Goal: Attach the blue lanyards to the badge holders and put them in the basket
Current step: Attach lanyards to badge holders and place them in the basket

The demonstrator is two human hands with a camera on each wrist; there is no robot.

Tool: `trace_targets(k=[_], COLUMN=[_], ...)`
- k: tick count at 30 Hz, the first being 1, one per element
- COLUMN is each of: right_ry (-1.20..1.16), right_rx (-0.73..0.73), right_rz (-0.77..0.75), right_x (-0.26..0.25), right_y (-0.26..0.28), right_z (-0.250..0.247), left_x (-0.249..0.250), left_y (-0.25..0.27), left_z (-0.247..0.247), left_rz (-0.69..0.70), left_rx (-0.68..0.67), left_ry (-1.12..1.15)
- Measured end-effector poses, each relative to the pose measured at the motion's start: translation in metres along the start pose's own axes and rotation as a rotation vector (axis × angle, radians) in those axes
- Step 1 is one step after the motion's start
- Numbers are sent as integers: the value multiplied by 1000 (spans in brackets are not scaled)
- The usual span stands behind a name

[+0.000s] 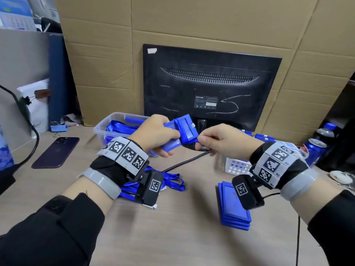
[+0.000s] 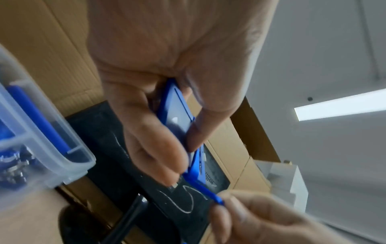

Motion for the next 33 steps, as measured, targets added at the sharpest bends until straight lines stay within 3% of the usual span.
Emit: trace_targets(k=[5, 9, 15, 27, 33], right_ry=[94, 27, 39, -87, -113], right_rx=[270, 337, 435, 276, 268], right_rz=[-113, -149, -137, 1, 56], right_x=[-8, -14, -12, -5, 0], right_y=[-11, -11, -10, -10, -4], right_z=[-24, -26, -34, -24, -27], left_x=[2, 6, 7, 17, 26], left_y=[7, 12, 12, 15, 19], left_z=[8, 12, 14, 21, 27], left_rz=[60, 108, 139, 166, 196], left_rx=[-120, -194, -194, -225, -272], left_ry=[-168, -169, -110, -89, -145])
Point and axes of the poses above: each hand's wrist, its own y-axis away from the middle knuckle, its own z-axis out of the palm, x = y × z, the point moved 8 cm from there along -y, towards the middle knuckle, and after that the axes turned 12 degrees about x, right-handed, at the moved point
